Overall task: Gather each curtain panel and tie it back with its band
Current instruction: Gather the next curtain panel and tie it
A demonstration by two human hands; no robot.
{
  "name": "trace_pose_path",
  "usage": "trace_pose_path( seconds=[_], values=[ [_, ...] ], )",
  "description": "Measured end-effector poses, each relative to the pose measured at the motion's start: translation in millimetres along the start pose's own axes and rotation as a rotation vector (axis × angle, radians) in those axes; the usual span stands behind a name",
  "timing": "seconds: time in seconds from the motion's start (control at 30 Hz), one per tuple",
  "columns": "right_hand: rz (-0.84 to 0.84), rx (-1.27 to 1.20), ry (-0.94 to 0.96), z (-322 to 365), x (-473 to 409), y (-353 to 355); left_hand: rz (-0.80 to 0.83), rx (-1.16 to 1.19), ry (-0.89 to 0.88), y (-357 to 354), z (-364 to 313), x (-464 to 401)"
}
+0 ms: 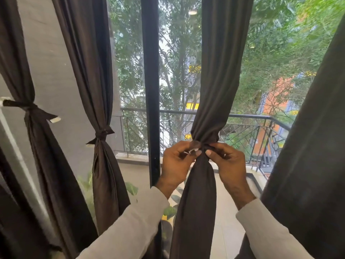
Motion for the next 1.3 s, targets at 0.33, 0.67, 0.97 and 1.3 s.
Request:
trace_pose_path(
  seconds=[0.33, 0.67, 0.97, 1.3],
  values=[
    [-0.161, 0.115, 0.319, 59.9, 15.8, 20.1, -0.153, -0.412, -0.382, -23.7, -78.9, 11.5],
    [0.147, 0.313, 0.609, 143.6, -26.9, 24.5, 0.248, -0.634, -0.535, -61.6, -131.6, -52.7],
    [-0.051, -0.164, 0.097, 127.3, -55.6, 40.6, 0.127, -0.496, -0.454, -61.8, -162.6, -60.2],
    [0.061, 0.027, 0.028, 143.9, -61.7, 46.8, 0.249, -0.912, -0.683, -77.6, -162.5, -42.7]
  ],
)
Point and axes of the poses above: each hand's wrist, its own x-axis away from the middle knuckle, its own y-axis out of the back of the hand, z = x × y, the point moved 9 cm from there along -x, towards the middle knuckle, and after that the axes turned 3 degrees about x, right-handed, at the moved point
